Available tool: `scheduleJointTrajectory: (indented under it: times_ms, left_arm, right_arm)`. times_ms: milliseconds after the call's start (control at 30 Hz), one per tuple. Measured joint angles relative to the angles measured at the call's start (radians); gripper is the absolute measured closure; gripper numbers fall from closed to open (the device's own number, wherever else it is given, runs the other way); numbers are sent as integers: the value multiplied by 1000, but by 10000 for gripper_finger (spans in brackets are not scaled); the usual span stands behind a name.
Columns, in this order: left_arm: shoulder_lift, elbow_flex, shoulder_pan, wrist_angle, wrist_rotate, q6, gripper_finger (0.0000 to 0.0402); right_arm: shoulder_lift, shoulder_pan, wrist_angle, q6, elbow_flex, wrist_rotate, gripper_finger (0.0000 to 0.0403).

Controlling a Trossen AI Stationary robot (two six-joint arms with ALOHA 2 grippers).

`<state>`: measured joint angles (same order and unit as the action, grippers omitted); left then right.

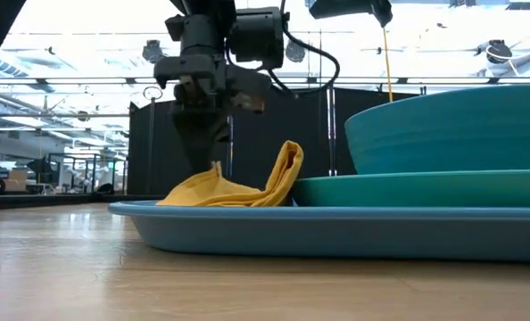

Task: Set up tray
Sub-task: Put the yellow napkin to the left of green plate on the blue serving tray

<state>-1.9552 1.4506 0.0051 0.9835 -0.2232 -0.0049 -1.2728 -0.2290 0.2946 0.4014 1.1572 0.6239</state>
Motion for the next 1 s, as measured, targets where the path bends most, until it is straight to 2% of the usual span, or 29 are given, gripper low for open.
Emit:
scheduleJointTrajectory:
  times_ms: [100, 233, 467, 633, 800, 1000]
  left_arm:
    - [-5, -1, 0, -17, 42, -7, 401]
    - [-28, 1, 19, -63, 0, 6, 401]
    - [-101, 0, 42, -103, -9, 7, 401]
    - [-104, 1, 56, -153, 0, -3, 400]
    - [-68, 12, 78, -42, 62, -5, 400]
    - [29, 11, 102, -33, 7, -60, 399]
  right_arm:
    - [0, 0, -11, -2, 0, 1, 369]
    - [0, 0, -29, -3, 0, 1, 369]
    - [0, 0, -37, -13, 0, 2, 369]
    - [0, 0, -40, -1, 0, 2, 369]
    - [0, 0, -44, 2, 1, 1, 369]
    - [0, 0, -49, 0, 1, 1, 369]
